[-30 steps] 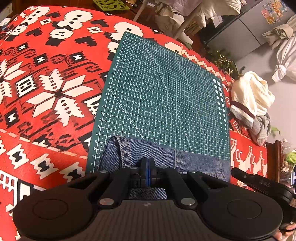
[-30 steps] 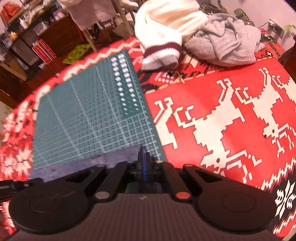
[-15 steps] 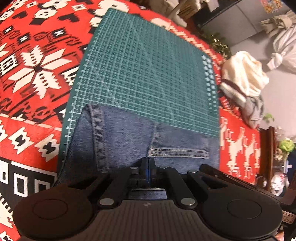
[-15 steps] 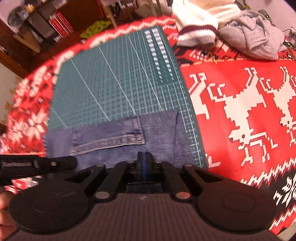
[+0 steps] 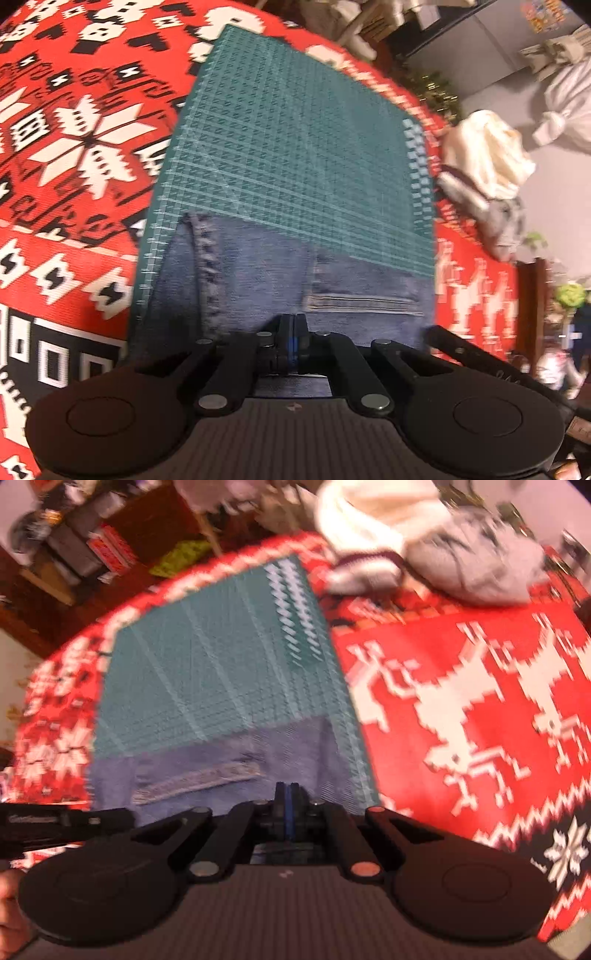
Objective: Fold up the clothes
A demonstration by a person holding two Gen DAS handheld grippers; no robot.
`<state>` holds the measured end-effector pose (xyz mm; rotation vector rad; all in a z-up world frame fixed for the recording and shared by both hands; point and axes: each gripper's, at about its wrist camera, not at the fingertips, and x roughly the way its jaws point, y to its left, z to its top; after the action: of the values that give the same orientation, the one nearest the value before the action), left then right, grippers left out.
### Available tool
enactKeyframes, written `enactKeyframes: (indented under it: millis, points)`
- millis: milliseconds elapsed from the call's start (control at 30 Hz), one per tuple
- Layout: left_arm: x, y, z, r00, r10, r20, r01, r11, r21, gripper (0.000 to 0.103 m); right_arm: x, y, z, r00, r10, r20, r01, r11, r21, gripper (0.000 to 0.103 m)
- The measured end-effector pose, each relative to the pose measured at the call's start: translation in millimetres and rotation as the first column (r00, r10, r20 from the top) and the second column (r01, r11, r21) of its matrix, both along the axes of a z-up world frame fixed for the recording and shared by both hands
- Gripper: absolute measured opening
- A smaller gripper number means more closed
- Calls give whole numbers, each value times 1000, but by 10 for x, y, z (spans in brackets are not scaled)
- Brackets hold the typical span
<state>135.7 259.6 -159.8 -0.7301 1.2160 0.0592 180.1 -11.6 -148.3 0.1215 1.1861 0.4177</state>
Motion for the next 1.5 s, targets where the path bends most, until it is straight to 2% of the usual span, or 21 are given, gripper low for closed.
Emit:
enactKeyframes:
  millis: [100,200,267,333,467,767,967,1267,1500]
  points:
    - [23,-67,37,999,-17,39,18,999,-33,1,-90,161,58,998,66,14,-67,996,64,0]
    - [50,-93,-42,1000,-14,20,14,999,-39,1,-156,442,19,993,116,16,-117,990,75,0]
    - [69,-110,-96,1000,-11,7,12,999,-44,1,-149,591,-54,989,147,7,-148,987,69,0]
    - [87,-127,-149,1000,-9,-6,9,999,-48,1,-152,707,-167,988,155,-5,-155,988,25,0]
    - [113,-160,-228,1000,-8,-29,6,999,-51,3,-146,721,-237,988,155,-13,-155,988,-7,0]
    - [72,-86,-191,998,4,-60,-7,998,-56,3,-28,303,-219,997,55,-54,-57,998,-40,0]
    - [41,35,-204,997,25,-77,-31,997,-77,3,88,-8,-251,992,-11,-128,12,1000,7,0]
    - [14,132,-204,996,38,-84,-45,996,-83,3,65,-81,-262,994,-46,-98,40,997,-68,0]
    - [-70,209,-85,995,60,-80,-67,995,-76,1,-32,-170,-59,996,-60,-61,57,997,-54,0]
